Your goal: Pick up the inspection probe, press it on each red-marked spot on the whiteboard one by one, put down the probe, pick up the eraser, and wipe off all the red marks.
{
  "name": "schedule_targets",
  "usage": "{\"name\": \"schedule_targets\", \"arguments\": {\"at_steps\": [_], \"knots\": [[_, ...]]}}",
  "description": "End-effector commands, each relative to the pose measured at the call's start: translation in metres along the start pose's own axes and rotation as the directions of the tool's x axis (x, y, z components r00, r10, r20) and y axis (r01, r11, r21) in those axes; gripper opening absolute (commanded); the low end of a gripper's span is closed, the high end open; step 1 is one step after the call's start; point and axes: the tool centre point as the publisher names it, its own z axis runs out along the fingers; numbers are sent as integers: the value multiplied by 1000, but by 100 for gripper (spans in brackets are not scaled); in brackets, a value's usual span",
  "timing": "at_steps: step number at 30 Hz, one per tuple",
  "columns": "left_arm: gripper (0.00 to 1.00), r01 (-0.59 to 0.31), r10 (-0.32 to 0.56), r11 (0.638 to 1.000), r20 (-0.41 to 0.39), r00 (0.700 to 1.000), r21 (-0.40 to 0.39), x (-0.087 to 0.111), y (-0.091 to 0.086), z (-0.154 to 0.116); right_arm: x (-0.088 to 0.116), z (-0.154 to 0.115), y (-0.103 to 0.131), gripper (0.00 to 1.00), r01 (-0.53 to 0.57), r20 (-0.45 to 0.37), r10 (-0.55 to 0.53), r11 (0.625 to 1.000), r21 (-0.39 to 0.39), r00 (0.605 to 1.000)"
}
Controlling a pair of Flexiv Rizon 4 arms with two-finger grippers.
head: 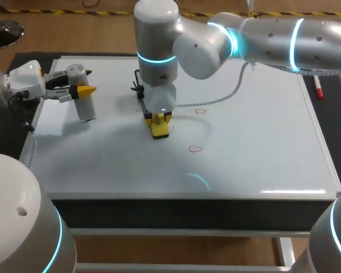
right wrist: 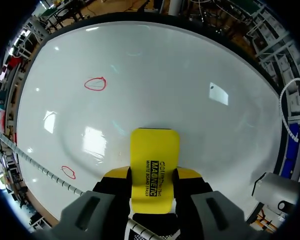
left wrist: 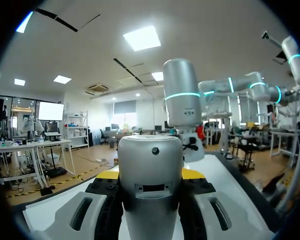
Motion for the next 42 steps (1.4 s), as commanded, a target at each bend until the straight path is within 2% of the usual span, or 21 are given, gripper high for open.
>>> {"name": "schedule_targets", "arguments": {"at_steps": [1,13,21,27,34,42], "knots": [[0,-2,2,1000,-2,1000,4,-1,0,0,15,2,1,0,-8,4,8,1000,7,1000],[0,-2,2,1000,-2,1000,4,-1,0,0,40,-3,2,0,-54,9,54,998,27,999],[0,-2,2,1000,-2,1000,4,-1,0,0,47,-25,3,0,-64,16,63,996,64,998],[0,-2,2,1000,-2,1000,4,-1,0,0,62,-43,-1,0,-70,40,67,995,70,997],[0,-2,2,1000,-2,1000,4,-1,0,0,101,-58,-13,0,-112,66,108,992,61,992],[0,-2,2,1000,-2,1000,4,-1,0,0,162,-68,-27,0,-176,60,171,980,88,983]]}}
